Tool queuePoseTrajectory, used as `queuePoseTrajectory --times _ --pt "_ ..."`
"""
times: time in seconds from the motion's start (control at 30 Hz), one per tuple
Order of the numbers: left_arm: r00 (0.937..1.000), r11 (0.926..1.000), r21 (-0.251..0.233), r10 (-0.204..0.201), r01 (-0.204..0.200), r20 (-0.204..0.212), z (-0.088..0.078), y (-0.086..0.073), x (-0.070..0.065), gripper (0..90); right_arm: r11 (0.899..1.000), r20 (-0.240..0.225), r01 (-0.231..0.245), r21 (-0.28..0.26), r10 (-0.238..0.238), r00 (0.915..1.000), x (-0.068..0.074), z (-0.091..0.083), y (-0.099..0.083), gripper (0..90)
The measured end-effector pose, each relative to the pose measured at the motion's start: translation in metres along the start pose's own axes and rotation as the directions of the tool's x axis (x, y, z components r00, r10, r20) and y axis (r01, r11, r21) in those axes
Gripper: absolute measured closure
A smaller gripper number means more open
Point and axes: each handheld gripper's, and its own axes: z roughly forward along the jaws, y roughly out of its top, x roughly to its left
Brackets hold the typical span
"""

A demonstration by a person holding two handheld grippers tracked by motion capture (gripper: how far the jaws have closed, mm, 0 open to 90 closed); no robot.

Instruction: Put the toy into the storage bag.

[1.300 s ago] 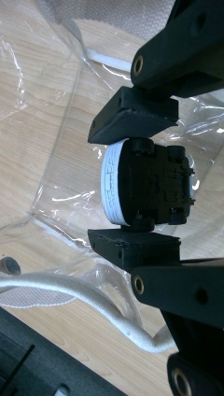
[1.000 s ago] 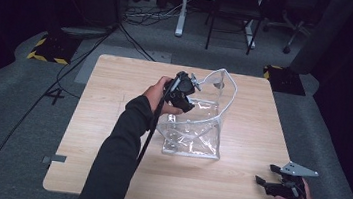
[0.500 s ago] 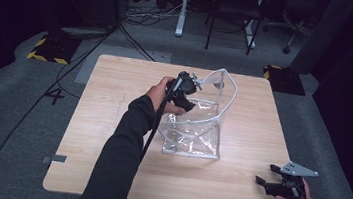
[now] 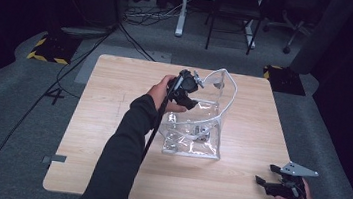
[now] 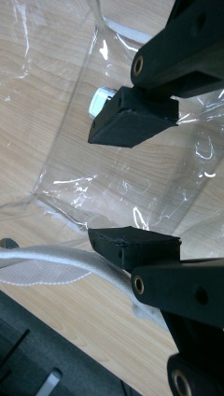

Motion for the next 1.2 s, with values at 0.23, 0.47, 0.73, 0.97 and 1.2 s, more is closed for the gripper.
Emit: queuePoseTrajectory --times 0.23,0.47,0.73,0.97,1.2 --pt "1.0 0.9999 -0.007 0.008 -0.008 -0.004 -0.001 0.0 0.0 48.6 1.0 0.0 0.0 0.0 0.0 1.0 0.0 0.0 0.0 18.6" --pt "0.9991 0.9966 -0.071 -0.041 0.041 0.008 -0.016 -0.004 -0.002 47.0 1.0 0.001 -0.005 -0.002 0.005 1.0 0.0 0.0 0.0 18.6" --pt "0.9985 0.9932 -0.107 -0.048 0.045 -0.025 -0.034 -0.008 0.007 44.8 1.0 0.0 0.001 0.0 -0.001 1.0 0.0 0.0 0.0 18.6" --pt "0.9926 0.9846 -0.159 -0.086 0.072 -0.085 -0.041 -0.012 0.011 41.2 1.0 0.0 0.0 0.0 0.0 1.0 0.0 0.0 0.0 18.6" --pt "0.9718 0.9618 -0.237 -0.178 0.138 -0.155 -0.044 -0.016 0.015 31.6 1.0 0.0 0.0 0.0 0.0 1.0 0.0 0.0 0.0 18.6"
